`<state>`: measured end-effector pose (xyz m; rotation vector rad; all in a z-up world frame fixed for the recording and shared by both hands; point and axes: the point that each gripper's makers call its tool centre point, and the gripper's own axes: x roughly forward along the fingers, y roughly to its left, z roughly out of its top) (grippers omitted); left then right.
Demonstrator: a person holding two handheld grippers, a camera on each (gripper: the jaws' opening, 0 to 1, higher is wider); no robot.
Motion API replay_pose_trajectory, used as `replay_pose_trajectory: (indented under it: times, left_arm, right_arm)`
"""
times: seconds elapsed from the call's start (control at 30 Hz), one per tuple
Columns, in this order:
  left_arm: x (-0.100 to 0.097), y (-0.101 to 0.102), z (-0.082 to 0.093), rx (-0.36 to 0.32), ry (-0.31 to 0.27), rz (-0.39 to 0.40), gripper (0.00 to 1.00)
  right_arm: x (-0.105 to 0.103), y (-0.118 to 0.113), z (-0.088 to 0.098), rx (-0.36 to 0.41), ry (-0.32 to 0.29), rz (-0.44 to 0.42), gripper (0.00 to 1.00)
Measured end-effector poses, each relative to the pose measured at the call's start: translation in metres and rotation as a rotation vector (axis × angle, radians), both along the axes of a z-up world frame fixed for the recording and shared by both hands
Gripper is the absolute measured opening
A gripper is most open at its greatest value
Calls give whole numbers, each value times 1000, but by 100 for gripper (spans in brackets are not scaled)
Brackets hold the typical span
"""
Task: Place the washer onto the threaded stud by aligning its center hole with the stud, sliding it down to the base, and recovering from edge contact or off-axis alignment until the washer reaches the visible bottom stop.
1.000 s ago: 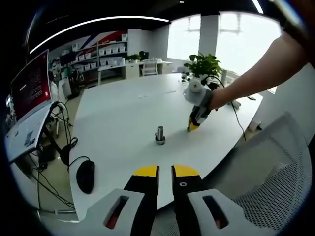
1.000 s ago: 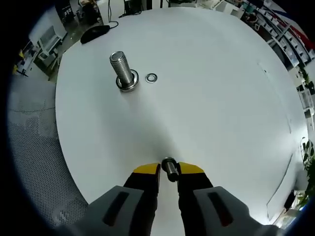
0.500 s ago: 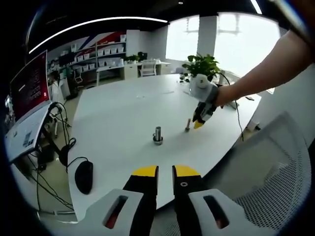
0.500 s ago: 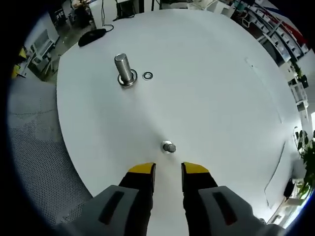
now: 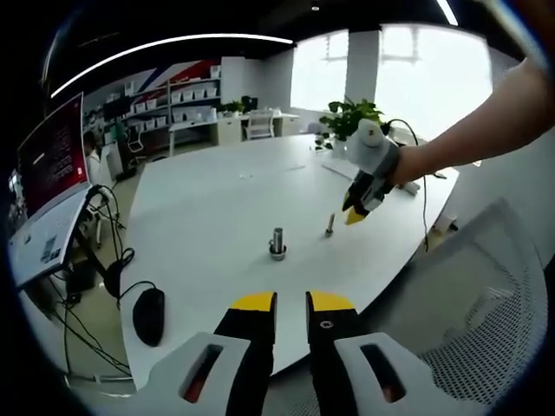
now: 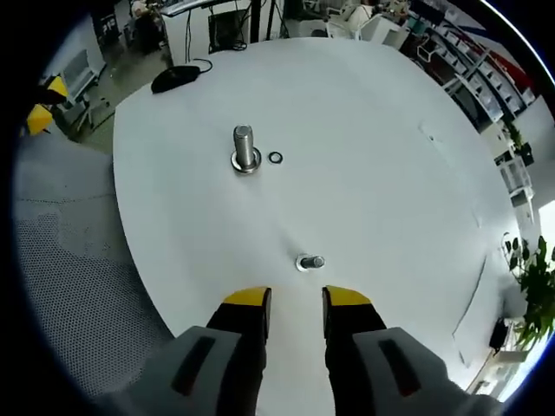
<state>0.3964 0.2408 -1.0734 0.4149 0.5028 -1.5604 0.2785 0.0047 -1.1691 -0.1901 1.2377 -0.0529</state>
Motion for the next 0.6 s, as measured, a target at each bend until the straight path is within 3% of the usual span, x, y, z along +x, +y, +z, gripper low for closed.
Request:
replay_pose_trajectory:
  times: [0.1,0.17,0.23,0.4,0.6]
  left_arm:
    - [-6,1,8,0,3,1,12]
    - [-6,2,7,8,5,3,13]
    - [-3,1,6,-5,-3,9,13]
    - [-2,2,3,6,8,20,16]
    - [0,3,0,11,-10,13,16]
  right_arm:
    - [7,-8,3,5,-11,0,27]
    - [9,3,14,12,-32,7,27]
    - [18,-11,5,16,-43,17,27]
    - [24,0,14,21,-70,84,27]
    - [42,-6,12,47,-118,121,27]
